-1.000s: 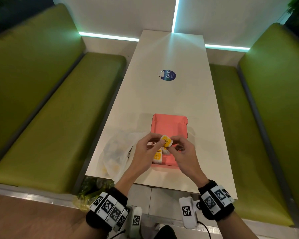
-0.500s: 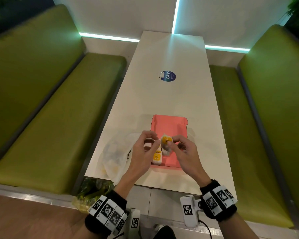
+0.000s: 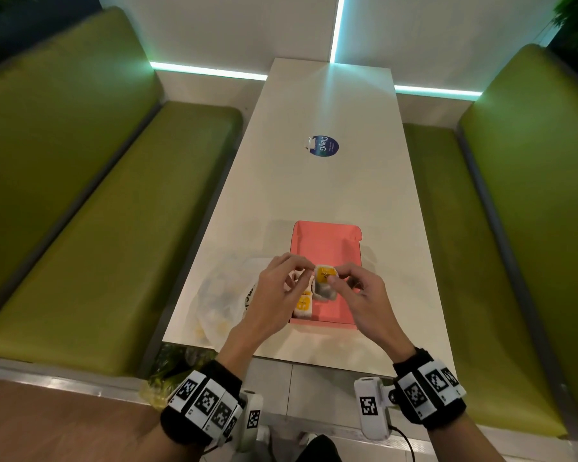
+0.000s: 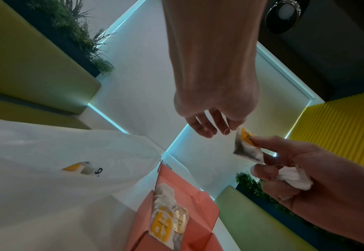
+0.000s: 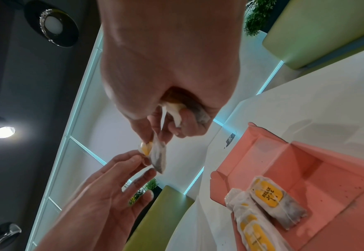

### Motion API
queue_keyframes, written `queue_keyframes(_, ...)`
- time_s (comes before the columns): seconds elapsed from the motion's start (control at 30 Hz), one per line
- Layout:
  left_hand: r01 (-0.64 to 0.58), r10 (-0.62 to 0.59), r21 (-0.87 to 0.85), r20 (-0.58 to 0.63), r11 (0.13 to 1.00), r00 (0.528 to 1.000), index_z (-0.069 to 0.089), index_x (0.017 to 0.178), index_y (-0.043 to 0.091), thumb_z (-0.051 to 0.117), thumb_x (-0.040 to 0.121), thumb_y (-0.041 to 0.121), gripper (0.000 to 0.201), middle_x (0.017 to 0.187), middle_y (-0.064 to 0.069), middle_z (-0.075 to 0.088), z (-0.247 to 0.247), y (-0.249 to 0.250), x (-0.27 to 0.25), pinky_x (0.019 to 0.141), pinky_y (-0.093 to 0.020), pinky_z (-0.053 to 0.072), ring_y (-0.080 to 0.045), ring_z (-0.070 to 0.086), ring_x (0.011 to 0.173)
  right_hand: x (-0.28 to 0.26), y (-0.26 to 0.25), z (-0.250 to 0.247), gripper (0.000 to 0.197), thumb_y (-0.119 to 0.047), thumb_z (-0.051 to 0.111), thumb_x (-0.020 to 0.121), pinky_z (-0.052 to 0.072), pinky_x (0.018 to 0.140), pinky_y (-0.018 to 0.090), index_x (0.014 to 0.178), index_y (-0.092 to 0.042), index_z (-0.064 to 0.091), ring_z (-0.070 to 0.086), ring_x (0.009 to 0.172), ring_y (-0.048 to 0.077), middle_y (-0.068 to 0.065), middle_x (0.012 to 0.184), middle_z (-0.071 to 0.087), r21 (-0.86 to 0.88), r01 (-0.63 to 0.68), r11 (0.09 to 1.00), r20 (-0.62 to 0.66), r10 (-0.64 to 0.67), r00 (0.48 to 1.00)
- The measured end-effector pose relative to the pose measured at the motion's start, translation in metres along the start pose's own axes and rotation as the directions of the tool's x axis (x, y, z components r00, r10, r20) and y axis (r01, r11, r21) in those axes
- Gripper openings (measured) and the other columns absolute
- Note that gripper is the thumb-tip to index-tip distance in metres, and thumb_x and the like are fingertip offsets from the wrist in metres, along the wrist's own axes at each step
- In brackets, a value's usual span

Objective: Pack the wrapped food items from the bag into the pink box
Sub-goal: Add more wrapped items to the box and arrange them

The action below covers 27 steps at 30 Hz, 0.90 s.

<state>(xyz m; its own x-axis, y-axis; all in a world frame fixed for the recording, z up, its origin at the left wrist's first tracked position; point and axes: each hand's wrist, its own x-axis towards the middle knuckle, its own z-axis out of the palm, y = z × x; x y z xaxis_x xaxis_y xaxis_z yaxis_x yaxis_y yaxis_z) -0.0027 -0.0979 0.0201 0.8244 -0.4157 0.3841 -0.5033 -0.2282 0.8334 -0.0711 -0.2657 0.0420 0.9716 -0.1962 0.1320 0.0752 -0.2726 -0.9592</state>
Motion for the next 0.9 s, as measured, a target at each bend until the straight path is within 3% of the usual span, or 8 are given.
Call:
queue_keyframes(0.1,0.014,-0.014,-0.004,-0.039,1.0,0.999,0.059,0.1,0.032,0.06,0.093,0.003,0.029,0.098,0.017,0.061,0.0,0.003,-0.001,0.068,-0.015,0.044,-0.013,0.06,0.091,-0.001,-0.001,-0.001,0.016,-0.01,0.063,0.095,0.04,0.063,0.019,0.089,-0.021,0.072,0.05,0.066,0.006,-0.009,0.075,0.066,0.003,-0.006,1.0,-0.006,0.006,1.0)
queue_keyframes(0.17,0.034,-0.034,-0.005,-0.043,0.999,0.998,0.058,0.106,0.034,0.059,0.093,0.004,0.033,0.107,0.013,0.059,-0.002,0.004,0.0,0.071,-0.016,0.045,-0.015,0.058,0.099,-0.001,-0.003,-0.001,0.018,-0.01,0.064,0.094,0.04,0.063,0.019,0.087,-0.024,0.072,0.05,0.065,0.005,-0.012,0.074,0.065,-0.007,-0.006,1.0,-0.005,0.006,1.0)
queue_keyframes(0.3,0.048,-0.045,-0.037,0.082,0.998,0.996,0.061,0.124,0.033,0.061,0.094,0.021,0.032,0.12,0.015,0.054,-0.008,0.006,0.004,0.079,-0.013,0.042,-0.016,0.053,0.112,0.0,-0.005,-0.003,0.016,-0.012,0.065,0.094,0.041,0.063,0.021,0.086,-0.025,0.071,0.05,0.063,0.006,-0.014,0.073,0.066,-0.06,0.012,0.998,0.014,-0.011,1.0)
queue_keyframes(0.4,0.035,-0.03,-0.047,0.117,0.998,0.993,0.069,0.11,0.027,0.061,0.094,0.03,0.019,0.107,0.023,0.06,-0.008,0.006,0.007,0.073,-0.017,0.045,-0.015,0.057,0.104,0.001,-0.007,-0.004,0.012,-0.016,0.066,0.093,0.04,0.062,0.021,0.086,-0.024,0.071,0.049,0.063,0.007,-0.012,0.072,0.065,-0.06,0.014,0.998,0.033,-0.012,0.999)
queue_keyframes(0.53,0.063,-0.058,-0.122,0.051,0.99,0.997,0.069,0.095,0.018,0.069,0.09,0.016,0.005,0.093,0.011,0.065,-0.006,0.007,0.006,0.068,-0.022,0.046,-0.018,0.061,0.091,0.001,-0.007,-0.005,0.01,-0.014,0.066,0.093,0.039,0.061,0.019,0.086,-0.019,0.072,0.048,0.063,0.007,-0.008,0.072,0.065,-0.043,0.0,0.999,0.025,0.001,1.0)
queue_keyframes(0.63,0.065,-0.064,-0.133,0.008,0.989,0.998,0.067,0.091,0.018,0.068,0.091,0.009,0.009,0.092,0.007,0.065,-0.007,0.01,0.002,0.067,-0.022,0.045,-0.018,0.061,0.087,0.001,-0.003,-0.006,0.01,-0.011,0.065,0.094,0.039,0.062,0.02,0.087,-0.014,0.072,0.049,0.064,0.009,-0.002,0.071,0.064,0.003,-0.037,0.999,-0.012,0.037,0.999)
queue_keyframes(0.8,-0.105,0.097,0.085,0.086,0.991,0.992,0.063,0.099,0.017,0.06,0.096,0.021,0.005,0.105,0.012,0.057,-0.006,0.004,-0.007,0.071,-0.019,0.044,-0.01,0.053,0.095,0.004,-0.004,-0.003,0.014,-0.005,0.062,0.094,0.032,0.048,0.018,0.081,-0.002,0.065,0.037,0.049,0.008,-0.007,0.055,0.045,0.185,-0.153,0.971,-0.063,0.167,0.984)
queue_keyframes(0.9,-0.18,0.146,0.238,0.153,0.954,0.977,0.06,0.1,0.016,0.056,0.098,0.024,0.008,0.107,0.014,0.05,-0.002,0.001,-0.013,0.078,-0.008,0.035,-0.001,0.043,0.096,0.006,-0.009,0.0,0.019,-0.004,0.061,0.094,0.03,0.043,0.02,0.076,-0.007,0.063,0.036,0.047,0.01,-0.002,0.054,0.042,0.274,-0.196,0.942,-0.067,0.222,0.973)
